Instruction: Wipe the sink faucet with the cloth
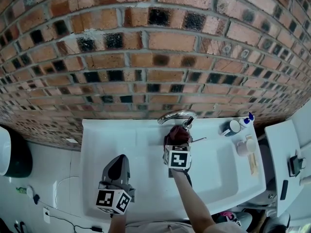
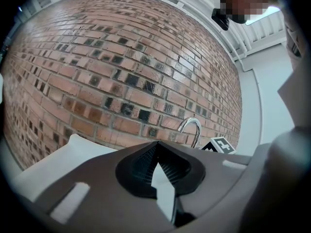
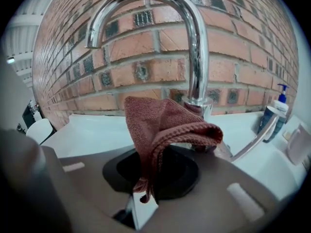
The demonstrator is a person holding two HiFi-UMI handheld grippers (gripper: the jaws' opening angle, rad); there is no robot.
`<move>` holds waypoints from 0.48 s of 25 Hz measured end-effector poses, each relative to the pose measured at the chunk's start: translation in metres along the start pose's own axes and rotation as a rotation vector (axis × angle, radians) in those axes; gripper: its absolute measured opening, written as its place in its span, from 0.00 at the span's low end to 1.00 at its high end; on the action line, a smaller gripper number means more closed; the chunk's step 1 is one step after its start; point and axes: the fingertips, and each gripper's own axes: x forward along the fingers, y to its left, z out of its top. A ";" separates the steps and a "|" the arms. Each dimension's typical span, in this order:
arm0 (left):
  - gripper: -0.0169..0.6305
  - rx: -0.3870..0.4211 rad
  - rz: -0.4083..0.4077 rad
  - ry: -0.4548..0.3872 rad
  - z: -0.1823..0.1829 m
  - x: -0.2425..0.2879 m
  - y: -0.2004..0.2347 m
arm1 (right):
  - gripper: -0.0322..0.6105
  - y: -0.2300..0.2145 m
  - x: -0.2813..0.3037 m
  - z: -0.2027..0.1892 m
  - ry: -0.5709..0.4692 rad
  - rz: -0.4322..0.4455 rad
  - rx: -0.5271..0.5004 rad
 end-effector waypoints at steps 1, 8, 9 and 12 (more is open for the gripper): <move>0.03 0.002 -0.002 -0.004 0.001 0.000 -0.001 | 0.13 0.002 -0.006 0.005 -0.014 0.007 -0.020; 0.03 0.048 -0.030 -0.055 0.020 -0.005 -0.015 | 0.13 0.029 -0.087 0.049 -0.218 0.105 -0.118; 0.03 0.073 -0.042 -0.066 0.025 -0.006 -0.020 | 0.13 0.033 -0.102 0.052 -0.242 0.118 -0.129; 0.04 0.132 -0.071 -0.086 0.033 -0.010 -0.037 | 0.13 0.045 -0.141 0.051 -0.295 0.167 -0.124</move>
